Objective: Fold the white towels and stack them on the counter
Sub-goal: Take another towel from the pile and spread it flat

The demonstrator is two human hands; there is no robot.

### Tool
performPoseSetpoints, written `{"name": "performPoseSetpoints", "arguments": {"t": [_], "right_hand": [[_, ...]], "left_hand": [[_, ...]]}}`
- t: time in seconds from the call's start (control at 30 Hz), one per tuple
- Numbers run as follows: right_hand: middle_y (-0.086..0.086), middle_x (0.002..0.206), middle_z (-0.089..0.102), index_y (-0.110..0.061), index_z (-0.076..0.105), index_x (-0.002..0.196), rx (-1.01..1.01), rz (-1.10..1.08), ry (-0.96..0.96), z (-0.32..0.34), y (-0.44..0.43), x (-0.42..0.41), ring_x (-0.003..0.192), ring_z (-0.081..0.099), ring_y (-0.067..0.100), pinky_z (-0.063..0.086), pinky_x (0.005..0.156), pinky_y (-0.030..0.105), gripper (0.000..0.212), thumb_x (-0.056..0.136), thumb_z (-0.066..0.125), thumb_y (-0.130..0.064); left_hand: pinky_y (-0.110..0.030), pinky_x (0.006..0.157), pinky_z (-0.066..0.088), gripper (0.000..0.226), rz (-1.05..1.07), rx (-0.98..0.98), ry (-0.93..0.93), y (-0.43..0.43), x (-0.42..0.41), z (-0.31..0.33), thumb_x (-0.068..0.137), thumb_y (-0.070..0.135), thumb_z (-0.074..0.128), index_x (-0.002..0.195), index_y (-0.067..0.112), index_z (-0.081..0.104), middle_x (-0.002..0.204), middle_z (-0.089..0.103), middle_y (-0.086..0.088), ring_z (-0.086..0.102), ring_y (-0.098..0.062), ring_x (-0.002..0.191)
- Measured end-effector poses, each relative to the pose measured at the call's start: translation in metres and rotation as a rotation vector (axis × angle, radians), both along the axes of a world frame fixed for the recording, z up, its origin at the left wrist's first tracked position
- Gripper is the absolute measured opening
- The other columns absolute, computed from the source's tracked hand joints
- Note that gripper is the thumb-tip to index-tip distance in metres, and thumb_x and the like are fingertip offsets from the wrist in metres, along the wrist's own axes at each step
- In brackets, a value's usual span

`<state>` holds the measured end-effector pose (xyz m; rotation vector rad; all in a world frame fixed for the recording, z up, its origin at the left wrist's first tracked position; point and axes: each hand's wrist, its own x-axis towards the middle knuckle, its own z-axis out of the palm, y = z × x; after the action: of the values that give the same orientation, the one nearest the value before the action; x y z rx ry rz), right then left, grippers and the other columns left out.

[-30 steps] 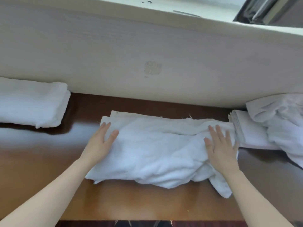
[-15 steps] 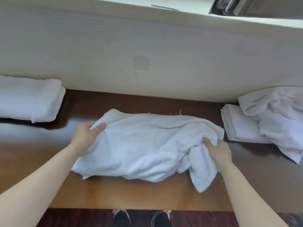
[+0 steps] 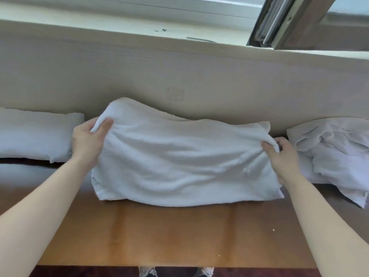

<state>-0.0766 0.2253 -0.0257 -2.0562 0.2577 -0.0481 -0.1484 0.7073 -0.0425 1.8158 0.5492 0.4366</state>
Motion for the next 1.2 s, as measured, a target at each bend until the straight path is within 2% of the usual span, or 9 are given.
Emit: {"name": "performPoseSetpoints", "arguments": {"t": [0.07,0.17,0.27,0.4,0.57,0.67,0.77,0.97,1.2], "right_hand": [[-0.008,0.073,0.054,-0.032,0.055,0.077,-0.028,-0.005,-0.003,-0.005,-0.001,-0.003,0.071,0.051,0.014,0.039,0.065,0.034,0.018,0.091,0.066,-0.033],[-0.005,0.086,0.057,-0.027,0.054,0.078,0.0,-0.007,0.062,-0.013,-0.003,-0.007,0.096,0.05,0.016,0.041,0.078,0.036,0.018,0.092,0.065,-0.031],[-0.002,0.099,0.06,-0.023,0.056,0.083,0.016,0.006,0.09,-0.01,-0.001,-0.009,0.109,0.045,0.017,0.042,0.09,0.041,0.013,0.094,0.064,-0.026],[0.014,0.109,0.063,-0.015,0.059,0.096,0.073,-0.082,-0.007,0.012,0.002,-0.009,0.097,0.057,0.024,0.045,0.083,0.039,0.008,0.094,0.065,-0.021],[-0.005,0.088,0.067,-0.031,0.06,0.088,0.187,-0.102,-0.153,0.055,-0.006,-0.029,0.079,0.065,0.013,0.052,0.068,0.028,0.014,0.094,0.066,-0.021],[-0.007,0.088,0.07,-0.027,0.062,0.096,0.232,-0.029,-0.125,0.059,-0.02,-0.058,0.077,0.067,0.008,0.055,0.064,0.024,0.008,0.096,0.064,-0.019],[0.004,0.094,0.07,-0.02,0.064,0.102,0.17,0.04,-0.002,0.038,-0.038,-0.094,0.08,0.065,0.017,0.054,0.065,0.029,0.006,0.096,0.062,-0.018],[0.009,0.098,0.074,-0.015,0.066,0.107,0.121,0.172,0.243,-0.028,-0.061,-0.175,0.079,0.07,0.013,0.055,0.061,0.021,0.014,0.093,0.065,-0.015],[-0.013,0.111,0.063,-0.042,0.057,0.119,0.042,0.166,0.239,-0.067,-0.093,-0.242,0.096,0.061,0.0,0.047,0.078,0.026,0.042,0.091,0.067,-0.012]], "left_hand": [[-0.028,0.054,0.035,0.056,-0.002,0.02,0.014,0.004,-0.003,-0.005,0.079,0.071,0.066,0.079,0.015,0.064,0.065,0.047,0.002,0.043,-0.009,0.06],[-0.033,0.059,0.032,0.063,-0.023,0.048,0.064,0.009,-0.007,-0.01,0.077,0.074,0.065,0.078,0.012,0.061,0.065,0.043,-0.004,0.039,-0.016,0.06],[-0.036,0.064,0.039,0.05,-0.047,0.037,0.078,0.01,-0.007,-0.006,0.075,0.073,0.067,0.083,0.023,0.069,0.072,0.053,0.0,0.048,-0.015,0.067],[-0.034,0.075,0.05,0.028,-0.085,-0.066,-0.008,0.01,-0.005,0.015,0.078,0.063,0.072,0.089,0.038,0.076,0.079,0.069,0.015,0.063,-0.007,0.074],[-0.025,0.071,0.054,0.03,-0.113,-0.199,-0.177,0.016,-0.011,0.045,0.076,0.058,0.078,0.093,0.033,0.078,0.084,0.071,0.014,0.064,-0.01,0.079],[-0.021,0.064,0.053,0.019,-0.096,-0.254,-0.215,0.021,-0.032,0.053,0.079,0.048,0.079,0.09,0.031,0.078,0.079,0.072,0.017,0.064,-0.005,0.073],[-0.021,0.052,0.053,0.019,-0.068,-0.23,-0.13,0.018,-0.072,0.041,0.077,0.045,0.077,0.084,0.028,0.076,0.069,0.071,0.019,0.064,0.0,0.06],[-0.011,0.051,0.051,0.008,-0.088,-0.132,0.114,-0.018,-0.175,-0.002,0.08,0.029,0.077,0.086,0.026,0.073,0.07,0.073,0.017,0.067,0.004,0.062],[-0.016,0.055,0.053,0.019,0.002,-0.137,0.19,-0.052,-0.281,-0.038,0.081,0.032,0.078,0.088,0.014,0.077,0.076,0.074,0.002,0.068,-0.009,0.066]]}}
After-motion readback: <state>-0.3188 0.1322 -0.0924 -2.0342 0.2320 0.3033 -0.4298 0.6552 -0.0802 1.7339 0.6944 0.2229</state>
